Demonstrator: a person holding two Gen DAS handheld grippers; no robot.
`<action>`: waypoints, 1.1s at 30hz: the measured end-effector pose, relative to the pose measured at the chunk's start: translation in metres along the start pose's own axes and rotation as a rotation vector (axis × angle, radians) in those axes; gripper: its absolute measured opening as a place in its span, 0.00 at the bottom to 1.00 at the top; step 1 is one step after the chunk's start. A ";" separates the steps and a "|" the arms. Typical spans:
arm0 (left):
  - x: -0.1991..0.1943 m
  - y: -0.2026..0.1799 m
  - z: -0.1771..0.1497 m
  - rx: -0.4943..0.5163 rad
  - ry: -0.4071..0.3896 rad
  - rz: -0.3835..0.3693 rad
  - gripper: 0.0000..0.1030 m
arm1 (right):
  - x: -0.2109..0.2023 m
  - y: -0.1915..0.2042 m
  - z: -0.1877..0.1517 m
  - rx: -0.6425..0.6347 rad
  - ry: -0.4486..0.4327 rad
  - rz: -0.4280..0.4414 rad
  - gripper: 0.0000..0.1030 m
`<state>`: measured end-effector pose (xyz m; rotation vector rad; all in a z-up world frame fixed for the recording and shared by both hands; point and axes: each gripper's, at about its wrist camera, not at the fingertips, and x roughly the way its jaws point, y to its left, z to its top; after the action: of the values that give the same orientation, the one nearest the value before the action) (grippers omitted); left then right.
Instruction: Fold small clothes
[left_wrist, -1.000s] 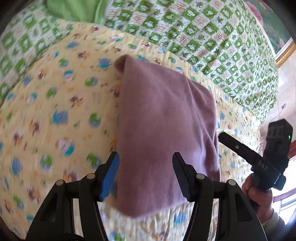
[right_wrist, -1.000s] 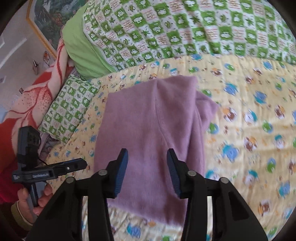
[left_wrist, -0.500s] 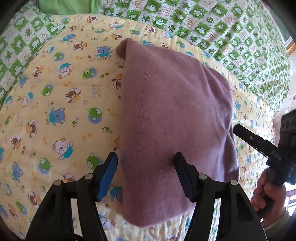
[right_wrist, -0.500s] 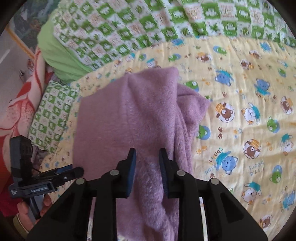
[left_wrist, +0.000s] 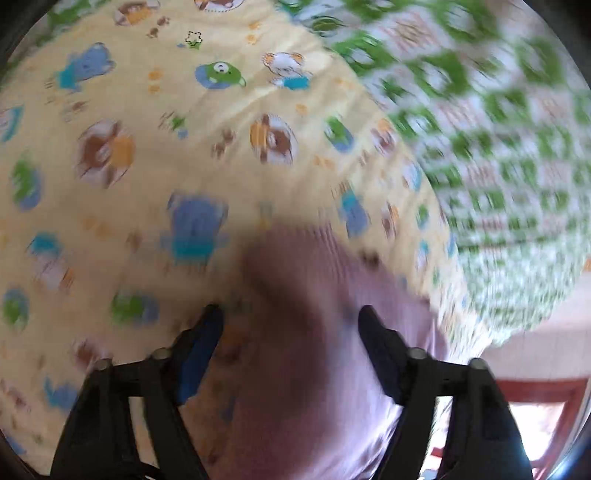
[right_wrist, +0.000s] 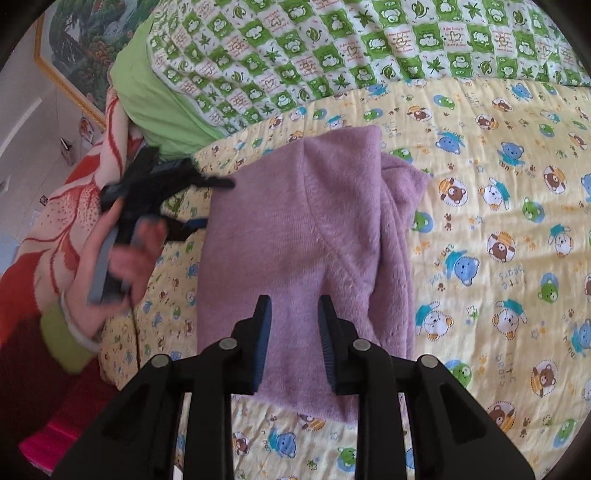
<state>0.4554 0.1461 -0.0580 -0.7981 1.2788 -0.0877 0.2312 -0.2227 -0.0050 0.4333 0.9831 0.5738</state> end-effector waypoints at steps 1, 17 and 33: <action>0.002 -0.001 0.005 0.000 -0.009 -0.019 0.28 | 0.001 -0.002 -0.001 -0.005 0.008 -0.003 0.26; -0.030 -0.047 -0.016 0.467 -0.312 0.354 0.21 | -0.007 -0.020 0.007 0.014 -0.012 -0.024 0.26; -0.025 -0.023 -0.162 0.421 -0.194 0.282 0.38 | 0.049 -0.029 -0.004 0.058 0.093 -0.132 0.23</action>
<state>0.3145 0.0633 -0.0351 -0.2550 1.1247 -0.0489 0.2566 -0.2140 -0.0558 0.3923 1.1110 0.4503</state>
